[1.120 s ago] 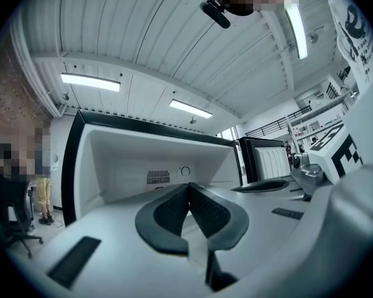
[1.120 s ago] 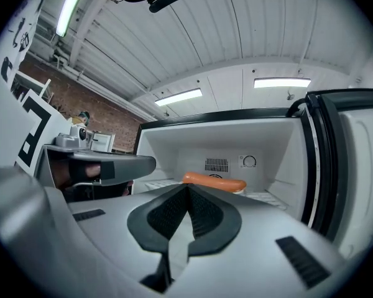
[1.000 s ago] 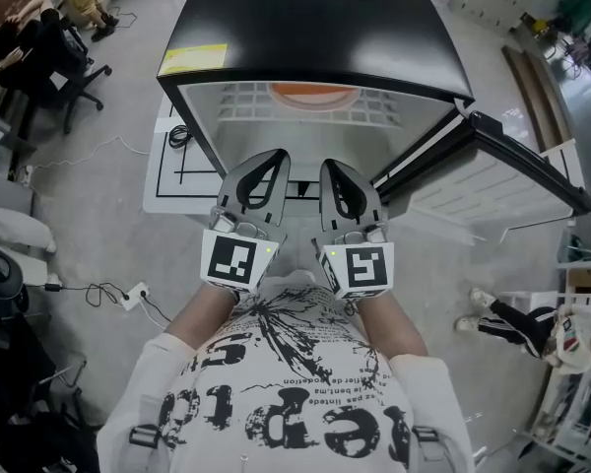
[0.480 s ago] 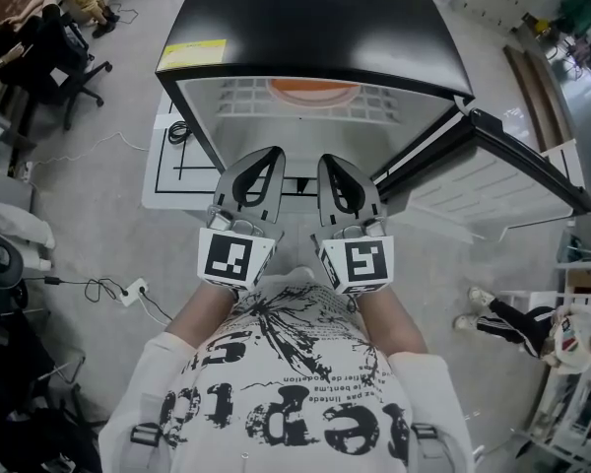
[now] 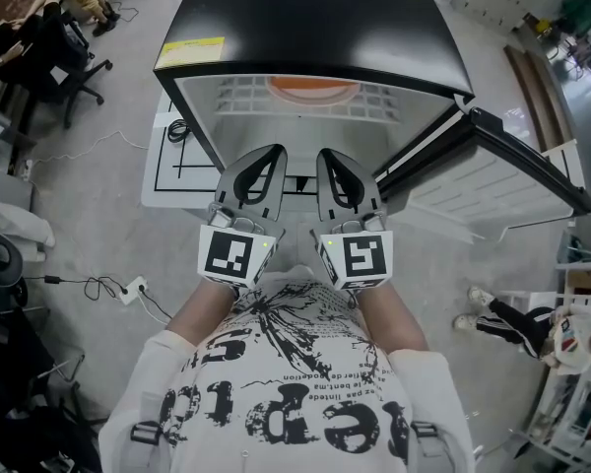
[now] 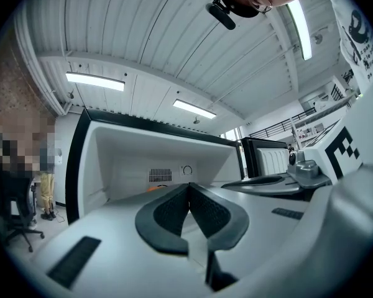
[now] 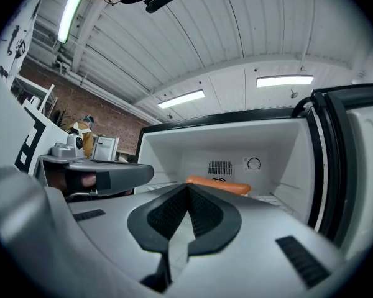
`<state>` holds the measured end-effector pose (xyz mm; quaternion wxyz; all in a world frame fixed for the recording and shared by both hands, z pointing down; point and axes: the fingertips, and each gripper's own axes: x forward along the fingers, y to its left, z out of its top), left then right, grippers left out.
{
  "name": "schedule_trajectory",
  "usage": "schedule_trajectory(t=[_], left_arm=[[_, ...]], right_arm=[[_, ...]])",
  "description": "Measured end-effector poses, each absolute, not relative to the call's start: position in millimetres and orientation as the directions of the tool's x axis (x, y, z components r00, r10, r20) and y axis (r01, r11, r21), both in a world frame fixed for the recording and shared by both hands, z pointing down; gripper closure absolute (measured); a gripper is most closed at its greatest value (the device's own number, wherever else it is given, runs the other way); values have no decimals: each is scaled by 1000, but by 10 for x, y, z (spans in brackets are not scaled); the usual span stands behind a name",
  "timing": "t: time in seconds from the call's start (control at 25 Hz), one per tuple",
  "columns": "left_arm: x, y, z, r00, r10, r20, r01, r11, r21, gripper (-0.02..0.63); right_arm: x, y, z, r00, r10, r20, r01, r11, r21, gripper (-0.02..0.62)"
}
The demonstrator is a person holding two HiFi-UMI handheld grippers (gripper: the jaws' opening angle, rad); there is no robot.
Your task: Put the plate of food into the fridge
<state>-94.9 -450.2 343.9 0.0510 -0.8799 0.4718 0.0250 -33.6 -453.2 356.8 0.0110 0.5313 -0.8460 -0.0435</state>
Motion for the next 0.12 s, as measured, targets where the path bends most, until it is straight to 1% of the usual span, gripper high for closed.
schedule_trajectory(t=[0.12], left_arm=[[-945, -4525, 3443, 548, -831, -92, -836, -546, -56, 598]], right_arm=[[-299, -4556, 3562, -422, -906, -25, -905, 419, 80, 595]])
